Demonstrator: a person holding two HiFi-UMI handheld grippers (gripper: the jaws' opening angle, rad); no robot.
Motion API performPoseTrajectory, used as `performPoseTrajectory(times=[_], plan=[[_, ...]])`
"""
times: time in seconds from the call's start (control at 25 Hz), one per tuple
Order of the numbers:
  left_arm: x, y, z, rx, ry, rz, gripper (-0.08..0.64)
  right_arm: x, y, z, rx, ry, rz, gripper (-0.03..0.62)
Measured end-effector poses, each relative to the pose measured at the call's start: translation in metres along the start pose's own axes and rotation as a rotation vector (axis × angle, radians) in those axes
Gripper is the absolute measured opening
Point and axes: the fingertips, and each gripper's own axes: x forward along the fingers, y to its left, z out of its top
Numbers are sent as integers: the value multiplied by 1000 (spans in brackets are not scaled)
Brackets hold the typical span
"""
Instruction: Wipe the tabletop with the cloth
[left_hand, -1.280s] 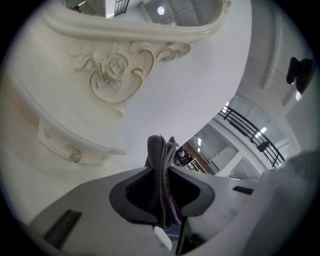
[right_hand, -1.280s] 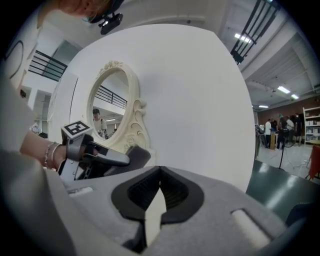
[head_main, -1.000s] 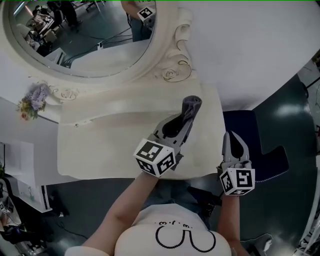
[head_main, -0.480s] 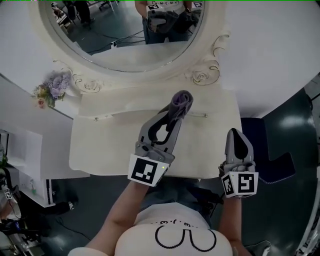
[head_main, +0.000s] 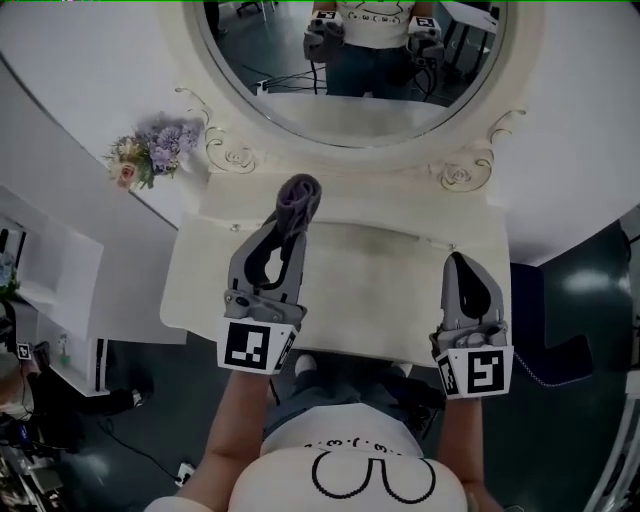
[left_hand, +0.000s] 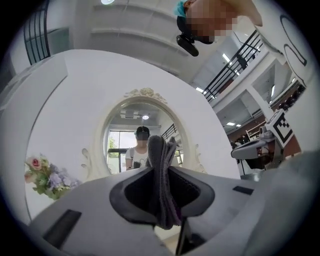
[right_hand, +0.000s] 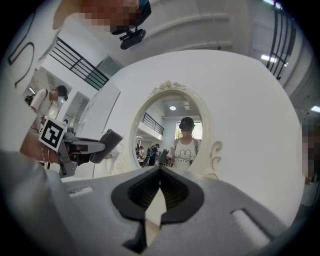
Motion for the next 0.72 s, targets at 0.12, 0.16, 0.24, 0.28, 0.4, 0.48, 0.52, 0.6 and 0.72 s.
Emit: performPoseTrajectory(times=[0.12, 0.16, 0.24, 0.28, 0.4, 0.48, 0.52, 0.6, 0.72], plan=[[-18, 39, 1, 21, 14, 57, 83, 15, 26, 9, -5, -20, 31, 2], [-24, 51, 2, 28, 19, 73, 83, 19, 34, 11, -6, -24, 40, 2], [-35, 74, 3, 43, 25, 106, 83, 27, 52, 15, -11, -29, 61, 2], [-42, 86, 4, 47, 26, 123, 83, 31, 61, 16, -12, -31, 72, 2], [-65, 121, 2, 50, 32, 183, 83, 43, 88, 17, -14, -31, 106, 2], [-83, 145, -2, 47, 45, 225, 83, 51, 107, 18, -15, -28, 127, 2], [-93, 156, -3, 47, 53, 245, 83, 54, 116, 18, -14, -27, 137, 2], [-110, 178, -7, 52, 73, 278, 83, 61, 135, 19, -10, -26, 159, 2], [-132, 203, -14, 79, 119, 303, 83, 69, 163, 17, -10, -17, 198, 2]])
